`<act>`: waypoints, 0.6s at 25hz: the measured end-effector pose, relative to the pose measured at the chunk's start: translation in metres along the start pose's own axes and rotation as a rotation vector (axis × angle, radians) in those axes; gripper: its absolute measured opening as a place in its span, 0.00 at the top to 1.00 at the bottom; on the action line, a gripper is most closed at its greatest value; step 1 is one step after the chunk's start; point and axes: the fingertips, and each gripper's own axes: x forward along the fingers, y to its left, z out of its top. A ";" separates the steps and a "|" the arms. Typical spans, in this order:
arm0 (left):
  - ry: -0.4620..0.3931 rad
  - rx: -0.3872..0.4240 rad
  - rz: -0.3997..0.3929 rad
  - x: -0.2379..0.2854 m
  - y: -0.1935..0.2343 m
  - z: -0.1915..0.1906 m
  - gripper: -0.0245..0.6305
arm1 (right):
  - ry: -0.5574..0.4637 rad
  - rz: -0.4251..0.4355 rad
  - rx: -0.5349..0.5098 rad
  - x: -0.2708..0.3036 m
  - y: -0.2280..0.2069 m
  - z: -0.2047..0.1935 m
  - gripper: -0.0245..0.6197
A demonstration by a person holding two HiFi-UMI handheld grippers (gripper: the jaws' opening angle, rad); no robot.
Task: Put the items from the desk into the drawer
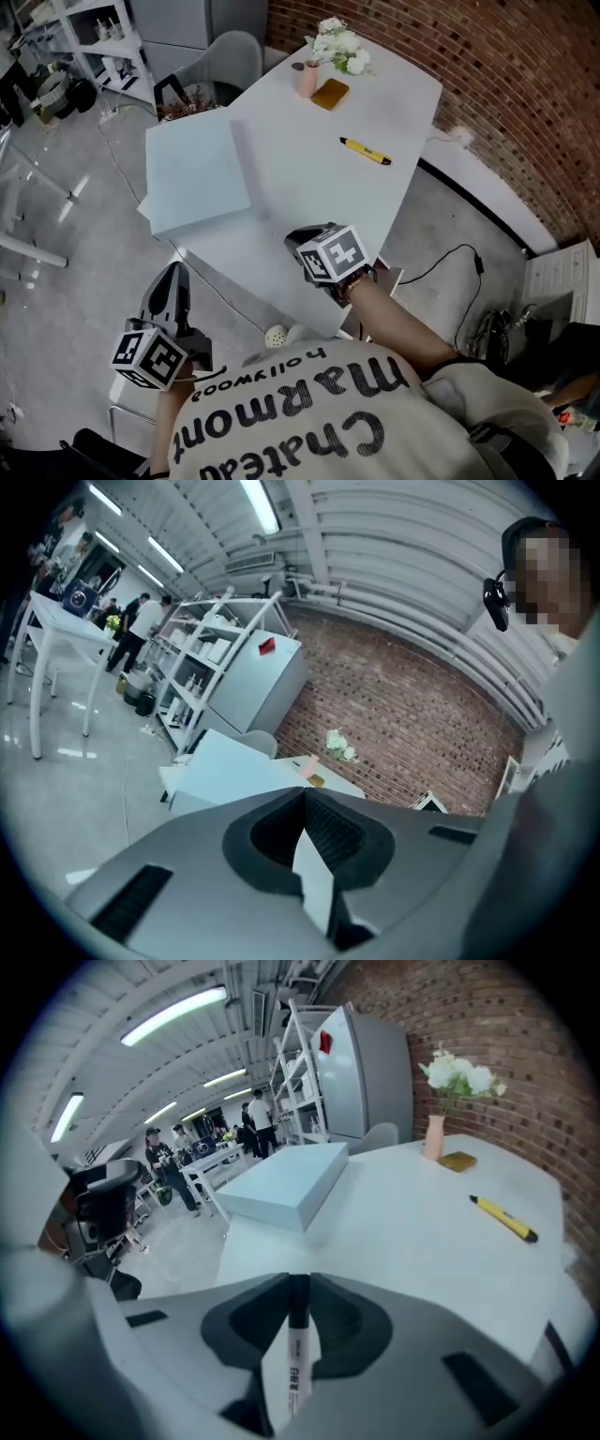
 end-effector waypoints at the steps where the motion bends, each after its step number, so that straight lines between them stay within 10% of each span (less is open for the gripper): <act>1: 0.006 0.002 -0.022 0.006 -0.007 -0.003 0.96 | -0.020 -0.010 0.006 -0.009 -0.004 0.000 0.85; 15: 0.161 0.091 -0.314 0.097 -0.129 -0.049 0.96 | -0.312 -0.176 0.217 -0.139 -0.090 -0.011 0.85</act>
